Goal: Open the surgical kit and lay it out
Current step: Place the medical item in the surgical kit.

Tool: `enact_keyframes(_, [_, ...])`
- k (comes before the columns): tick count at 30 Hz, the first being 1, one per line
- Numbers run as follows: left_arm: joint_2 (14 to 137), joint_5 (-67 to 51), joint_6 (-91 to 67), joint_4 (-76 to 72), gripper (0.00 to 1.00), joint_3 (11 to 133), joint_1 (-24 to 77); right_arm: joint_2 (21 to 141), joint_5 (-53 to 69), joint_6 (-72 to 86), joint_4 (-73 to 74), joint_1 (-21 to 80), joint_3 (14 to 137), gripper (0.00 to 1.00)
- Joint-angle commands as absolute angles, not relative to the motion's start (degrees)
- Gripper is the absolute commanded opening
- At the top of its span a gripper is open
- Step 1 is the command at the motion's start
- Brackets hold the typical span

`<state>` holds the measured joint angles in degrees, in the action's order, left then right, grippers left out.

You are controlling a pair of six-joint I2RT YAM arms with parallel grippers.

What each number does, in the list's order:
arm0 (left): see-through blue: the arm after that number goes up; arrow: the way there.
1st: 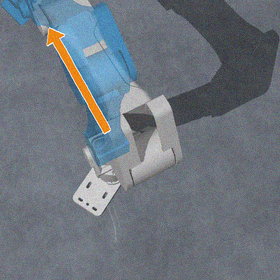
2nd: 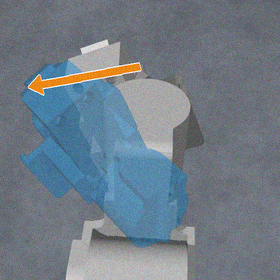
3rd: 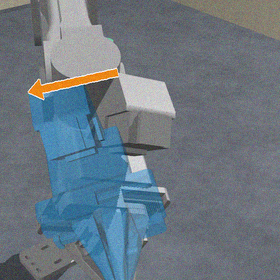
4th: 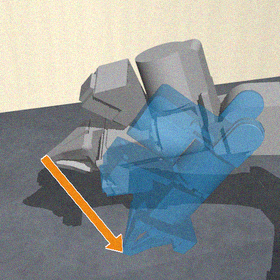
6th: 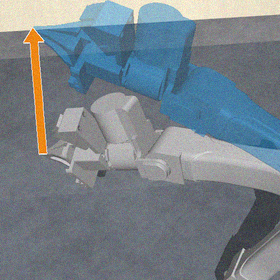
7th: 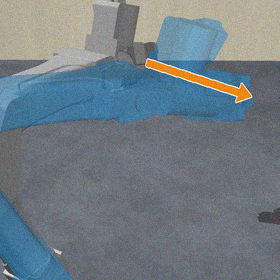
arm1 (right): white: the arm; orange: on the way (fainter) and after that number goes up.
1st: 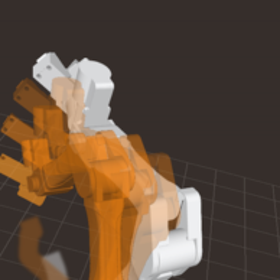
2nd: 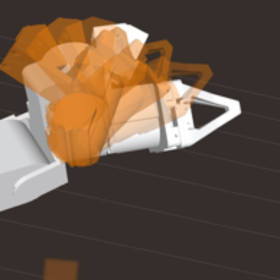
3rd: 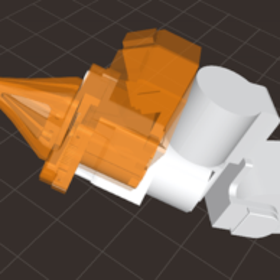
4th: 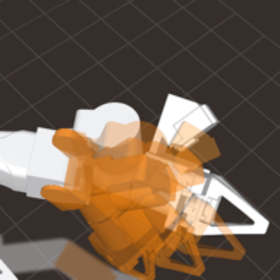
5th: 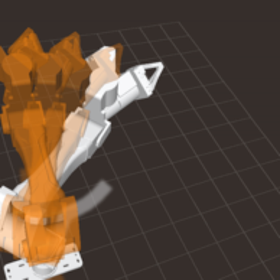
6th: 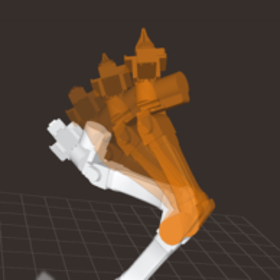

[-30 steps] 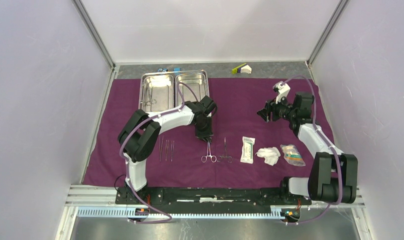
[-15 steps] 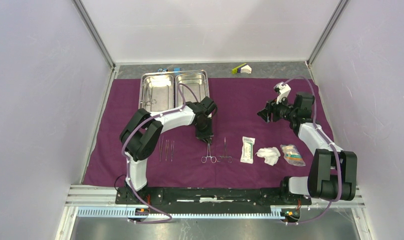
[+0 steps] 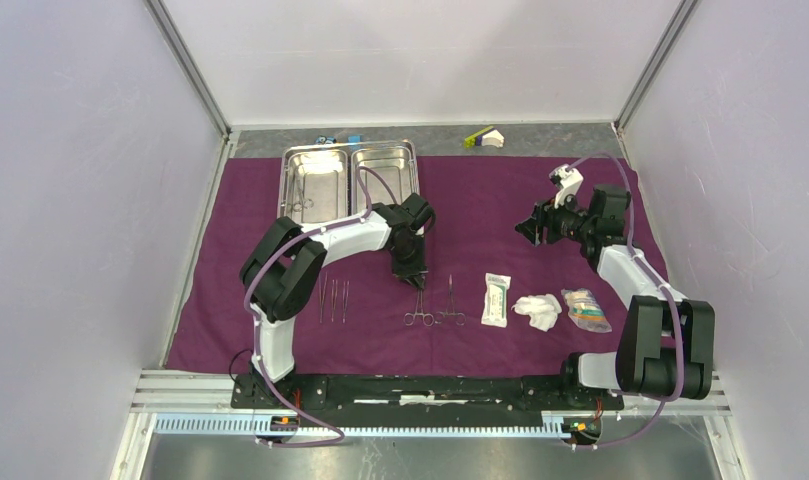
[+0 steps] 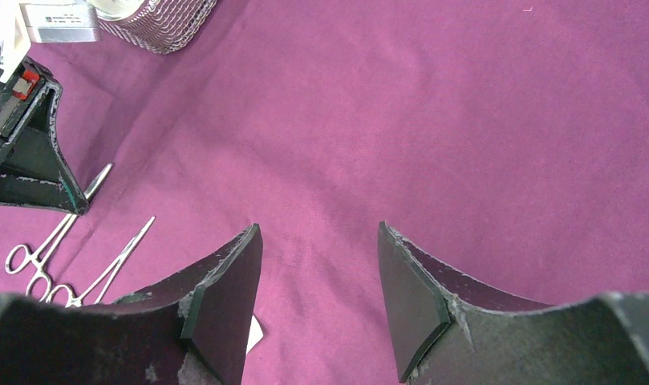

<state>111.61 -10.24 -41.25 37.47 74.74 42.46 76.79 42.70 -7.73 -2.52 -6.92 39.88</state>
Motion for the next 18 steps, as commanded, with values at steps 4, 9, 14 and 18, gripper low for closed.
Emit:
enact_keyframes(4, [111.97, -10.62, -42.37, 37.09, 0.27, 76.12, 42.42, 76.77, 44.03, -7.12, -4.39, -7.55, 39.73, 0.62])
enact_keyframes(9, [111.64, -10.46, -42.28, 37.10, 0.28, 76.20, 42.41, 76.81, 44.12, -7.04, -4.39, -7.73, 39.73, 0.62])
enact_keyframes(14, [110.54, -9.82, -42.37, 37.18, 0.29, 75.86, 42.41, 76.83, 44.23, -6.94, -4.52, -7.82, 39.81, 0.62])
enact_keyframes(18, [109.39, -8.88, -42.33, 37.44, 0.34, 75.76, 42.37, 76.82, 44.26, -7.11, -4.54, -7.82, 39.90, 0.62])
